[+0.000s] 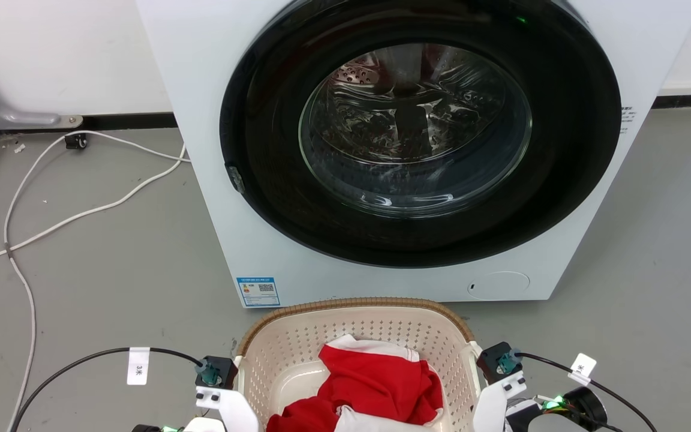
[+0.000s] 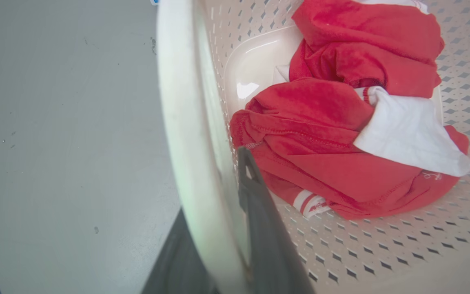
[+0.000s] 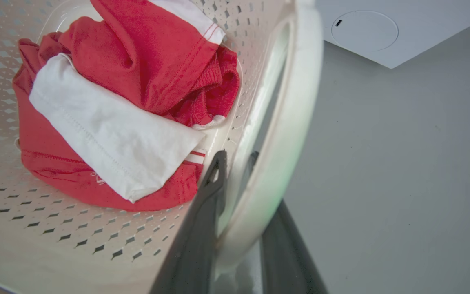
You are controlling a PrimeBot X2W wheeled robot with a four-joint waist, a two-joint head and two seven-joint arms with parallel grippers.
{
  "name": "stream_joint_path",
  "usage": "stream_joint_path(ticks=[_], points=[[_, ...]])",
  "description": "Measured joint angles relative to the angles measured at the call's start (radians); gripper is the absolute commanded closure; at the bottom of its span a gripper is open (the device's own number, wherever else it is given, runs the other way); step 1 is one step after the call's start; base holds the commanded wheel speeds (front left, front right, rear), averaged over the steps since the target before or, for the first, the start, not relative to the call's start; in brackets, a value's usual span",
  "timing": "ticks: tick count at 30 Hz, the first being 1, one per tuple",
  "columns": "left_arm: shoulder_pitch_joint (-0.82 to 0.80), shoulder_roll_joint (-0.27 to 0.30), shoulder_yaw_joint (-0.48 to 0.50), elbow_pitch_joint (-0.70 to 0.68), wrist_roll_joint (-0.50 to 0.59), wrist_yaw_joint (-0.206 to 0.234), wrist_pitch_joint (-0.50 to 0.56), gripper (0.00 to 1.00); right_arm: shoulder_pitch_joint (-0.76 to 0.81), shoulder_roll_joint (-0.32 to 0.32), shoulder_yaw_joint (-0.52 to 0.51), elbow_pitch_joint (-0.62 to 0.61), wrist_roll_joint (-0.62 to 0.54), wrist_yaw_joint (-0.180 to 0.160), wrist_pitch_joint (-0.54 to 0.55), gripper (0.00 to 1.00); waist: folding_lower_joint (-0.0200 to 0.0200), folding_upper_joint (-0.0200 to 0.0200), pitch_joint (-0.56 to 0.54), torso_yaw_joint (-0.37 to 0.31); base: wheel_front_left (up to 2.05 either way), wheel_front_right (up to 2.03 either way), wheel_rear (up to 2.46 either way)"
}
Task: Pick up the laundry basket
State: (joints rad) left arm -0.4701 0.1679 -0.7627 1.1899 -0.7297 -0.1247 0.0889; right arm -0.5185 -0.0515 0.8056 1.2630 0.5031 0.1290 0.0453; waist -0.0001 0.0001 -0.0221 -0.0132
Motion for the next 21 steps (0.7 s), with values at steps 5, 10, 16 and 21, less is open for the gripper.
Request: stream_joint_path(ticks=[5,10,16,21], points=[[0.0,0.004,-0.025,-0.002,-0.027,0.0,0.006,1.0,0.0,0.0,0.018,0.003,0.017,0.0,0.004,1.0,0.0001,0.0,-0.002,-0.001,0.0,0.0,0.0],[0.0,0.006,-0.046,-0.001,-0.052,0.0,0.008,1.0,-0.005,0.0,0.032,0.007,0.03,0.0,0.005,1.0,0.0,0.0,0.001,-0.001,0.0,0.0,0.0],[-0.001,0.01,-0.069,0.001,-0.08,0.0,0.01,1.0,-0.009,0.0,0.049,0.009,0.053,0.0,0.009,1.0,0.0001,0.0,0.002,-0.002,0.0,0.0,0.0],[-0.002,0.012,-0.087,0.004,-0.101,0.0,0.009,1.0,-0.01,0.0,0.062,0.012,0.068,0.0,0.01,1.0,0.0001,0.0,0.002,-0.004,0.0,0.0,0.0]])
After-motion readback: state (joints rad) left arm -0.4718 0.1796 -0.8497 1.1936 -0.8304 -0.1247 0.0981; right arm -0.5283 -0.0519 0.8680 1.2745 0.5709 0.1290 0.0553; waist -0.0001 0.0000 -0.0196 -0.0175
